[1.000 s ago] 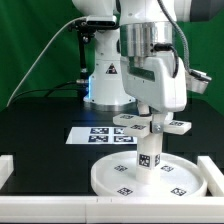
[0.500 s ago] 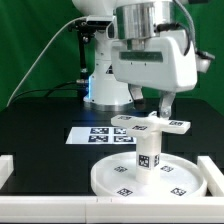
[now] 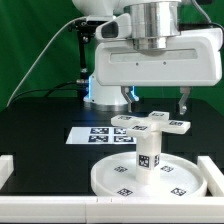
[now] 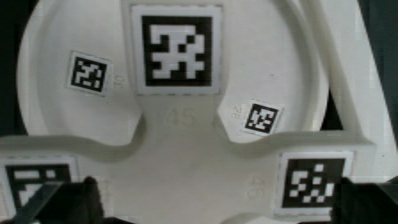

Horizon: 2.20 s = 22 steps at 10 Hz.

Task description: Assemble round table

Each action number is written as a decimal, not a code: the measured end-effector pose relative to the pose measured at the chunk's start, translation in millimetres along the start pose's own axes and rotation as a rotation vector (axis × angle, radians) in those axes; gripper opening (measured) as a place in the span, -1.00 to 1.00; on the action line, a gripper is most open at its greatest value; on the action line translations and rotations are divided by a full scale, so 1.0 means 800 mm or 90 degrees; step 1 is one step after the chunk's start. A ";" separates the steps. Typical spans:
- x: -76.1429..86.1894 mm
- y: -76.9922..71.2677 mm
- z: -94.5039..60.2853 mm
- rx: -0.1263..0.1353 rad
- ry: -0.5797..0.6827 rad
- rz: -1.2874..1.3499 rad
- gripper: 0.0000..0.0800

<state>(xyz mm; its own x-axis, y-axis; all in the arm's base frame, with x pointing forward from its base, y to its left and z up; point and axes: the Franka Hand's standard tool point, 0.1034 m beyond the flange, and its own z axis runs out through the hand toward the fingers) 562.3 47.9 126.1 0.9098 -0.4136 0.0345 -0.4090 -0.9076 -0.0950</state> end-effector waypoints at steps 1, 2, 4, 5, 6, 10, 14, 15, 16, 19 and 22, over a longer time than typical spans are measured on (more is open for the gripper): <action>0.001 0.001 0.000 -0.001 0.000 -0.035 0.62; 0.001 0.002 0.000 -0.001 0.000 -0.093 0.62; 0.006 0.004 -0.002 -0.007 0.004 -0.322 0.62; 0.003 0.004 0.001 -0.008 0.003 -0.407 0.62; 0.003 0.005 0.001 -0.008 0.003 -0.434 0.62; -0.001 0.004 0.012 -0.013 -0.004 -0.420 0.62; -0.006 0.011 0.029 -0.021 0.011 -0.407 0.62; -0.002 0.010 0.026 -0.020 0.009 -0.391 0.62; -0.004 0.010 0.027 -0.020 0.009 -0.383 0.55; -0.002 0.013 0.027 -0.020 0.011 -0.304 0.11; -0.001 0.015 0.028 -0.018 0.015 -0.126 0.10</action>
Offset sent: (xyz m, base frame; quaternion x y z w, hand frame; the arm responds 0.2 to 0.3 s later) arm 0.0087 0.0078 0.0092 0.0291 -0.0109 -0.3816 0.9238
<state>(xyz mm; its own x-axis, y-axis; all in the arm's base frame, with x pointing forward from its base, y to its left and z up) 558.3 39.4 102.9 0.9709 -0.2279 0.0733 -0.2242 -0.9729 -0.0559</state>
